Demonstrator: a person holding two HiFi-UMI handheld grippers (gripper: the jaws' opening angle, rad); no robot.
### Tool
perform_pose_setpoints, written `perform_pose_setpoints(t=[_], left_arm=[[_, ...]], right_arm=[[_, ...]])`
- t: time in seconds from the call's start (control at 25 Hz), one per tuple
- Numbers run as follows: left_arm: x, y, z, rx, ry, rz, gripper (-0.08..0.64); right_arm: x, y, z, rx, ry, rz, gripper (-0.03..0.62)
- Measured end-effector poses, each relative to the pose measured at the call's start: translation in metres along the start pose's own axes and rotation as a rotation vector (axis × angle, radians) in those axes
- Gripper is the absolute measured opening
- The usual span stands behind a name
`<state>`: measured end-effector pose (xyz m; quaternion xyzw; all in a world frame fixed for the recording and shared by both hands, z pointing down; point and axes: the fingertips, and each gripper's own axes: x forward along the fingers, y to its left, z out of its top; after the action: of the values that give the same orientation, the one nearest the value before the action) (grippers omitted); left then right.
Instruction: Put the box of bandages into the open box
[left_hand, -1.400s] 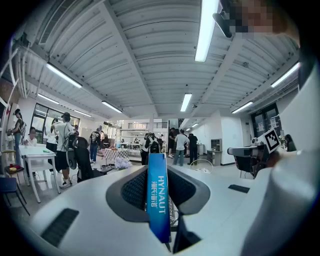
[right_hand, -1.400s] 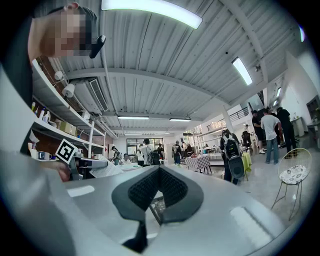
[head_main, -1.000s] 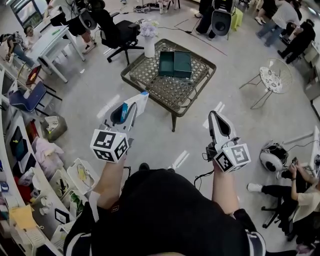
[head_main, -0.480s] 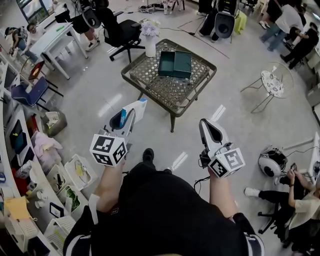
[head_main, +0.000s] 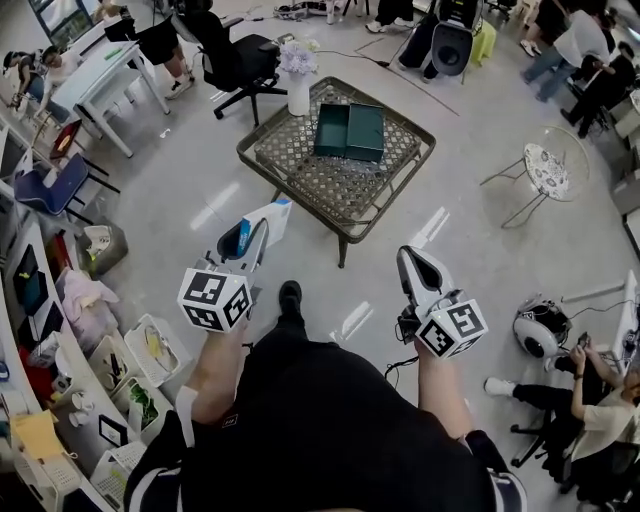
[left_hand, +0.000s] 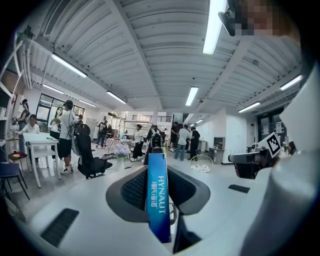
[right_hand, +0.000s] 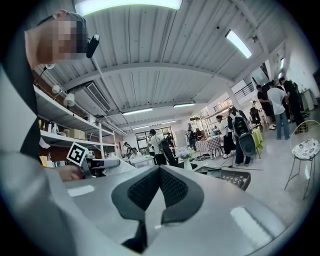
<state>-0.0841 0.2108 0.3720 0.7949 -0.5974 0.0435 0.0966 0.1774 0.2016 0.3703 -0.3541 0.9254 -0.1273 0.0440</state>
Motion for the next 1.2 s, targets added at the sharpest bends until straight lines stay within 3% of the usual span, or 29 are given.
perform_pose_setpoints(t=[0.44, 0.72, 1.0, 1.2], left_arm=[[0.117, 0.078, 0.016, -0.021, 0.011, -0.099, 0.087], [0.173, 0.142, 0.035, -0.032, 0.013, -0.162, 0.087], [0.205, 0.186, 0.044, -0.057, -0.005, -0.170, 0.087], [0.223, 0.188, 0.054, 0.028, -0.010, -0.177, 0.087]], right_arm=[[0.114, -0.050, 0.003, 0.028, 0.050, -0.077, 0.009], [0.207, -0.048, 0.010, 0.038, 0.069, -0.085, 0.009], [0.253, -0.052, 0.012, 0.047, 0.087, -0.121, 0.009], [0.277, -0.069, 0.033, 0.034, 0.056, -0.160, 0.009]])
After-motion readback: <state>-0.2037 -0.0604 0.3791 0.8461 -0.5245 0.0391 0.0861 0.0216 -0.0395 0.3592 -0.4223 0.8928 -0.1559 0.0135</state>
